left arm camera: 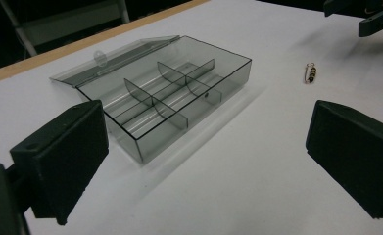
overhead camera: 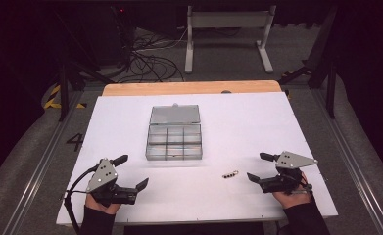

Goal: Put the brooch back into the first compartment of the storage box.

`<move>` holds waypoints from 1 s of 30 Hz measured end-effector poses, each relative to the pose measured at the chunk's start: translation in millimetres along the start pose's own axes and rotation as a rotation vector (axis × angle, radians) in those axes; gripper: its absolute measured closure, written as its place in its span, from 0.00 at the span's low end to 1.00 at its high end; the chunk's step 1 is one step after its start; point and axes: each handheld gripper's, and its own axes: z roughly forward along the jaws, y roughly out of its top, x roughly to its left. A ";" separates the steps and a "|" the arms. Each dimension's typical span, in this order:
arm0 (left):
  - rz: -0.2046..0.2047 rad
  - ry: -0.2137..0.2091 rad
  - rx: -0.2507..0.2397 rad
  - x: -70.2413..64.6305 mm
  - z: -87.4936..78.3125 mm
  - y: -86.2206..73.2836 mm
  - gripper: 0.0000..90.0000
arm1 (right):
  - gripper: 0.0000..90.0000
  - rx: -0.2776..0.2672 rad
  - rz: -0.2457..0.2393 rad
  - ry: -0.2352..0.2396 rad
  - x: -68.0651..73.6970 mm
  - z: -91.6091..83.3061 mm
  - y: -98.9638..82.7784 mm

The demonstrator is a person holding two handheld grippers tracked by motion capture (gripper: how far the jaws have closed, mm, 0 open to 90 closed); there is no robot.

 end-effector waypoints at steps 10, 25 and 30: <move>-0.001 -0.042 -0.002 -5.8 8.5 13.1 0.04 | 0.15 0.004 0.006 0.005 0.0 0.9 -0.2; 0.062 -0.112 0.012 -22.5 31.5 33.2 0.04 | 0.15 0.006 0.012 0.011 -0.3 0.6 -0.6; 0.074 -0.122 0.016 -27.0 35.2 37.2 0.04 | 0.15 0.004 0.013 0.013 -0.2 0.2 -0.8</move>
